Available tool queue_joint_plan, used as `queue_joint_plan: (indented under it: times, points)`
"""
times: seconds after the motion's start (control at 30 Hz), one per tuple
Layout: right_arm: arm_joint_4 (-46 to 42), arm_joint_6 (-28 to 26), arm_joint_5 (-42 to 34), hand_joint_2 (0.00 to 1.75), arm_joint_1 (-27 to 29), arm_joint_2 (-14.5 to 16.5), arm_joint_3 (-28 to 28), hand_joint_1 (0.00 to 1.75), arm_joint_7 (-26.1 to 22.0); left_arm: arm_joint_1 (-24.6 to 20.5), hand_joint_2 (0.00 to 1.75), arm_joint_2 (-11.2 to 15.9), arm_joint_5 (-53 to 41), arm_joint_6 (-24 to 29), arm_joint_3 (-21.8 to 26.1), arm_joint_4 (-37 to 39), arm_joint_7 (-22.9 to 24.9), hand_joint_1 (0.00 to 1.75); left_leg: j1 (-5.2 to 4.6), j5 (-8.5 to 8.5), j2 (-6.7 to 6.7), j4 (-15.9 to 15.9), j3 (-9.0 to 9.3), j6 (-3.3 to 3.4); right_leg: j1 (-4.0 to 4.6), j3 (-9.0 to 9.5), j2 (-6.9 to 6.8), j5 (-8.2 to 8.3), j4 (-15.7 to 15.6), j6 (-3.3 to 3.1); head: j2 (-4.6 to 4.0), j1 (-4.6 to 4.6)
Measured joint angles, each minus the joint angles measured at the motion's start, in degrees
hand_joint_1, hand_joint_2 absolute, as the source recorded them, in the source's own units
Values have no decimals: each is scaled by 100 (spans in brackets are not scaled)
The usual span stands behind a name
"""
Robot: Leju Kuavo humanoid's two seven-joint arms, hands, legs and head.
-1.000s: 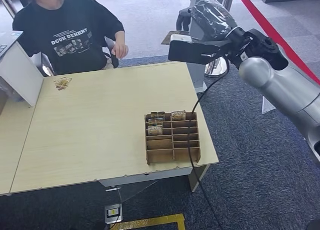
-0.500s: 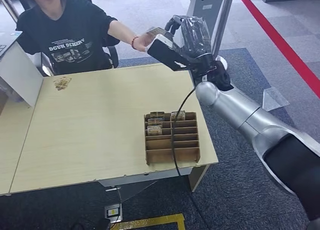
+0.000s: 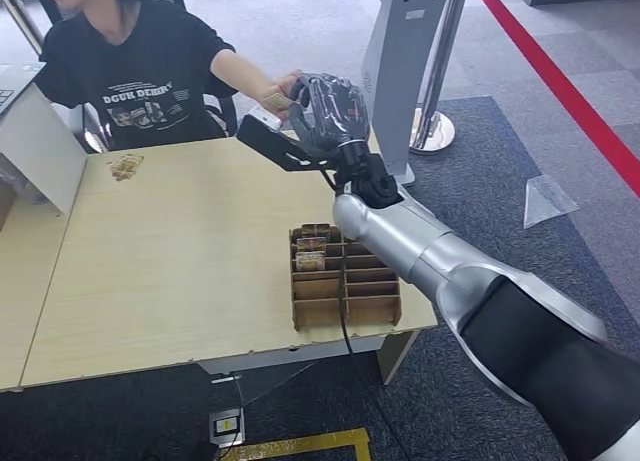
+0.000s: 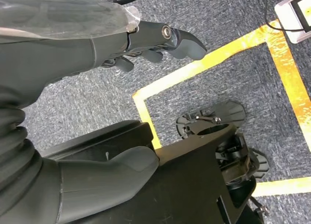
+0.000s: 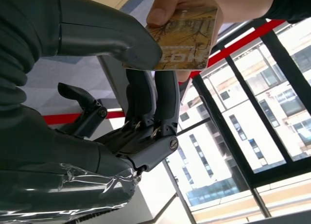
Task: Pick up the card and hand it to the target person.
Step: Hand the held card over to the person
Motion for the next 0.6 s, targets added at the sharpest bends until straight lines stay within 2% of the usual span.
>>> queue_joint_plan:
  times: [0.03,0.07,0.17,0.2,0.43,0.5,0.6]
  points:
    - [64,2,25,175,3,44,3,175,2,2,175,2,0,0,0,0,1,0,0,0,0,0,0,0,0,0,0,0,0,0,0,0]
    - [119,5,41,175,5,80,5,143,-2,4,175,4,0,0,-1,0,1,0,0,0,0,0,0,0,0,0,-1,0,0,0,0,0]
    - [252,19,69,175,5,160,12,12,-61,8,175,9,0,0,-2,0,2,0,0,0,0,1,0,0,0,-1,0,0,0,0,1,0]
    - [282,36,84,175,4,176,15,0,-96,8,175,10,1,1,-1,0,3,0,0,0,0,1,0,0,0,-1,0,0,0,0,1,0]
    - [285,392,162,175,-40,127,16,0,-408,14,175,37,126,19,-2,0,-117,0,0,0,2,3,7,-1,0,-2,3,1,0,0,0,0]
    - [54,629,247,175,-53,-46,-20,0,-346,28,175,52,175,22,-1,0,-159,0,-1,1,2,6,10,-1,0,0,2,1,-1,0,0,1]
    - [-606,1235,223,175,-39,-476,-166,0,-169,79,175,84,234,24,-1,0,-200,0,-2,1,1,10,11,-1,0,1,3,2,-2,1,1,1]
